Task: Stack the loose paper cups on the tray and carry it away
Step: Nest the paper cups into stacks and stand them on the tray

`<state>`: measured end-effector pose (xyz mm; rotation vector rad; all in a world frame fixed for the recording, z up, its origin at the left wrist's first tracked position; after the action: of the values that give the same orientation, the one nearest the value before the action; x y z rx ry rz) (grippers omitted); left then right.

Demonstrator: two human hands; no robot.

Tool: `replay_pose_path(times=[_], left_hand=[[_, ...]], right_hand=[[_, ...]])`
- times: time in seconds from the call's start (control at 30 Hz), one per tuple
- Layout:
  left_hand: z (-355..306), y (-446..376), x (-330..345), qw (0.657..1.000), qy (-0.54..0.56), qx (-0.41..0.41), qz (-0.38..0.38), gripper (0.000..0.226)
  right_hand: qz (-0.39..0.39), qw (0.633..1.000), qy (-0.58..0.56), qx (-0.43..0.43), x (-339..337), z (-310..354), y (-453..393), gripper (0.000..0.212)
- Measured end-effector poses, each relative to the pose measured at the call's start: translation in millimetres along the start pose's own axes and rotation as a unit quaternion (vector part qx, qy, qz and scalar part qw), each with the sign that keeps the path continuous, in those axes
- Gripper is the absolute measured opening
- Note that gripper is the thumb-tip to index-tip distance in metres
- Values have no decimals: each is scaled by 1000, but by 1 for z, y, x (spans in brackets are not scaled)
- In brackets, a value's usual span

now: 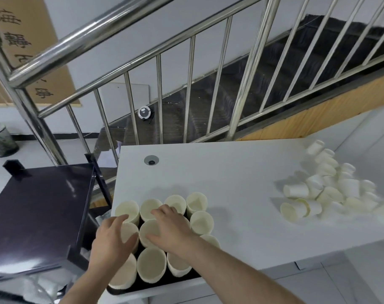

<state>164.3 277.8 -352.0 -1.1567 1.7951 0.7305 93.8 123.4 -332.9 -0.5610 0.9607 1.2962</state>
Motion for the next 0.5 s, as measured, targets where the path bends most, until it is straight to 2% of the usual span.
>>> replay_pose_path(times=[0.27, 0.5], left_hand=[[-41, 5, -6, 999, 20, 35, -32, 53], [-53, 19, -2, 999, 21, 29, -39, 53]], right_hand=[[-29, 999, 1, -32, -24, -7, 13, 58], [-23, 999, 4, -43, -34, -22, 28, 55]])
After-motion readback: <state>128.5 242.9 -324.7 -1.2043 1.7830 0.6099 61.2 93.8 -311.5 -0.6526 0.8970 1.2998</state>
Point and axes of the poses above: each hand's wrist, its own y-axis away from the middle knuckle, its own x-axis out of the palm, z = x × y, the point moved 1 cm from there along -y, towards the middle knuckle, and after that the axes turned 8 degrees about -y, right-handed, at the moved point
